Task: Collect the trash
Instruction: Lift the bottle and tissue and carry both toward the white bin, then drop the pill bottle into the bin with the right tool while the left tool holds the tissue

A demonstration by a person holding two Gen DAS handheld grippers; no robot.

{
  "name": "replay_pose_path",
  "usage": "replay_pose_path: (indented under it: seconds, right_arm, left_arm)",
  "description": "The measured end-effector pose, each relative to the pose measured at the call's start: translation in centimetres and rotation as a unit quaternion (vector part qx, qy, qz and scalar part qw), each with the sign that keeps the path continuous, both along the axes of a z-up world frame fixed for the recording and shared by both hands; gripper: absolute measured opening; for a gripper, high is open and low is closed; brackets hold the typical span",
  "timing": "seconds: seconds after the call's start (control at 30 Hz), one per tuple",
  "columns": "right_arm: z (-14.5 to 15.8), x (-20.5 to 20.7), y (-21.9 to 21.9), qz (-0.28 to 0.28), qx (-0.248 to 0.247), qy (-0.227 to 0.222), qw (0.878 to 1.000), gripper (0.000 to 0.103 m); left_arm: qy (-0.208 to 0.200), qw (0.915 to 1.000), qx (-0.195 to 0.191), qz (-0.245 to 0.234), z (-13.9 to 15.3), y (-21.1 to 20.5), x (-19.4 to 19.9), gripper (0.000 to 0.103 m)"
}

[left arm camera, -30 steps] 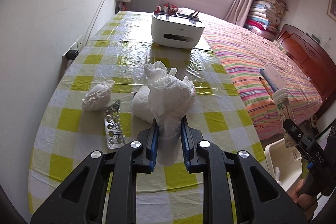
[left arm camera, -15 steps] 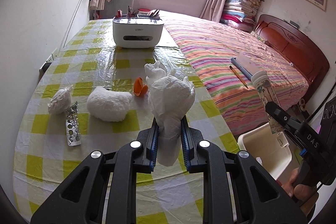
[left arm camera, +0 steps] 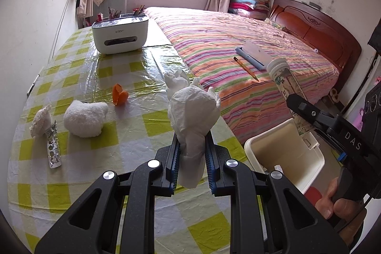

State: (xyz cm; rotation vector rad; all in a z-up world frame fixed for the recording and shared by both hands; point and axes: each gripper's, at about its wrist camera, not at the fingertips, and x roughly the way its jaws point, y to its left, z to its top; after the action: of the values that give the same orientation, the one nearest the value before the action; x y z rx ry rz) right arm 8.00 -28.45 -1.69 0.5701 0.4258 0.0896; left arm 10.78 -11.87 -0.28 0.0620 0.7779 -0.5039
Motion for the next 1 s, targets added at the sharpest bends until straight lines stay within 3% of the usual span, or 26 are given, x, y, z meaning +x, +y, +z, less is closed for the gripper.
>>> replay_pose_path:
  seconds: [0.67,1.0]
  right_arm:
    - [-0.2,-1.9,-2.9,-0.034,0.007,-0.004,0.999,0.028]
    - [-0.4,-2.8,-4.1,-0.051,0.007,-0.002,0.999,0.028]
  left_arm:
    - [0.031,0.9974,0.005,-0.065,-2.5,-6.3,-2.0,0.019]
    - [0.054,0.9948,-0.012,-0.086,-3.1,-8.7,-2.4,0.019]
